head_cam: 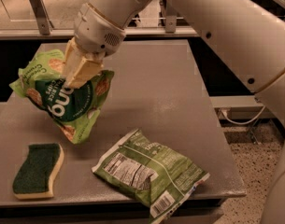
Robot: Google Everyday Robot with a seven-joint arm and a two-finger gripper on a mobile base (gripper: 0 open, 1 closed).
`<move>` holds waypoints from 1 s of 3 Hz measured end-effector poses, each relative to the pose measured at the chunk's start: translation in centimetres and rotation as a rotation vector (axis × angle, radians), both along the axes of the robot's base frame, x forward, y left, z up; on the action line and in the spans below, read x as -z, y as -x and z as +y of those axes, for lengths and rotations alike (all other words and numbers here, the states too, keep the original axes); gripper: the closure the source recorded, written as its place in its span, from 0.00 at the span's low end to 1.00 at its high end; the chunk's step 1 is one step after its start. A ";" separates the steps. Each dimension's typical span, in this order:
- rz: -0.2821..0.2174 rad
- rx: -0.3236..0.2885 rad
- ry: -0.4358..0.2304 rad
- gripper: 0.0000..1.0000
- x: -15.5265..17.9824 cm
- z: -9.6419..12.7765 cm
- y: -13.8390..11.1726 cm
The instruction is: Move green rice chip bag near sponge
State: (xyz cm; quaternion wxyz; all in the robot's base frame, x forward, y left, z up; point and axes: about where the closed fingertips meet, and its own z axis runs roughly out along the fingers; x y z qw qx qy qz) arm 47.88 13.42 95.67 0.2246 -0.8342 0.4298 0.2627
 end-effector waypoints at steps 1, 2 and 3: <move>0.027 -0.050 0.003 1.00 0.8 1.6 0.6; 0.077 -0.103 -0.012 0.82 1.4 2.6 0.8; 0.072 -0.097 -0.019 0.59 1.4 2.9 0.7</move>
Offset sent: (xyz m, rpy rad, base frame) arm -0.0139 0.0286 -0.0221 0.0128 0.1547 0.1818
